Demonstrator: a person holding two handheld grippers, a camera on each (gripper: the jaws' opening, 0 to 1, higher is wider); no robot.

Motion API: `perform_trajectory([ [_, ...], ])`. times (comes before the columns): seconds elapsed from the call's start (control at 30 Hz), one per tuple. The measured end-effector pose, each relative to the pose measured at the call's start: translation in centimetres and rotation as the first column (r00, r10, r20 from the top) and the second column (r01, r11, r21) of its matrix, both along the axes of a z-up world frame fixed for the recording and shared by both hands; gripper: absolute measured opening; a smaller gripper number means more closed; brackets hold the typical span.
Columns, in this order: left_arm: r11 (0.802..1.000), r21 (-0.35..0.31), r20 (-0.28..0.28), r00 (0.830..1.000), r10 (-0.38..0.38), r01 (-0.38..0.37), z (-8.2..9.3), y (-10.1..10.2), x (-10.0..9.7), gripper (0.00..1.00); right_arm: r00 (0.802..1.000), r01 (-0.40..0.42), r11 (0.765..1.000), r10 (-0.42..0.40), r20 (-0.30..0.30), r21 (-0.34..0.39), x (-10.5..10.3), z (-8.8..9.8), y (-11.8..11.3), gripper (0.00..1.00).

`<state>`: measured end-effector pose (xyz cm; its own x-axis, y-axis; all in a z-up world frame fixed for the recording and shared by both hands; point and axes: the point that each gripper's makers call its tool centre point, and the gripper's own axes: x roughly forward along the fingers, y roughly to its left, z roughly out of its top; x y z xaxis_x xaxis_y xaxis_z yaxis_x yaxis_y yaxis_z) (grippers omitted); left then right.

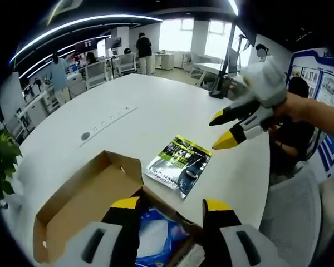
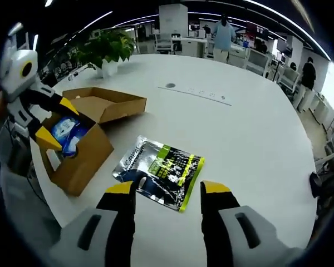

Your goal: Operate the shoe box by opening the lid, removing the specified soft item, and placing it in the target area until the item is outside and the box remains undamaged.

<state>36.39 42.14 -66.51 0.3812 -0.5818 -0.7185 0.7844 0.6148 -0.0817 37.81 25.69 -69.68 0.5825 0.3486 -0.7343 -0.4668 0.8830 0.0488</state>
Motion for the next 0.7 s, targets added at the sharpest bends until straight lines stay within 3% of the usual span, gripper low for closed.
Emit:
perform_trajectory([
  [0.43,0.992,-0.052,0.024,0.993,0.118,-0.117,1.9,4.7,-0.6,0.52,0.999,-0.037,0.997,0.036,0.019,0.064,-1.1,2.1,3.6,0.48],
  [0.7,0.985,-0.048,0.017,0.986,0.169,-0.168,1.8,7.4,-1.4,0.54,0.998,-0.063,0.992,0.062,0.01,0.11,-1.7,2.5,6.2,0.48],
])
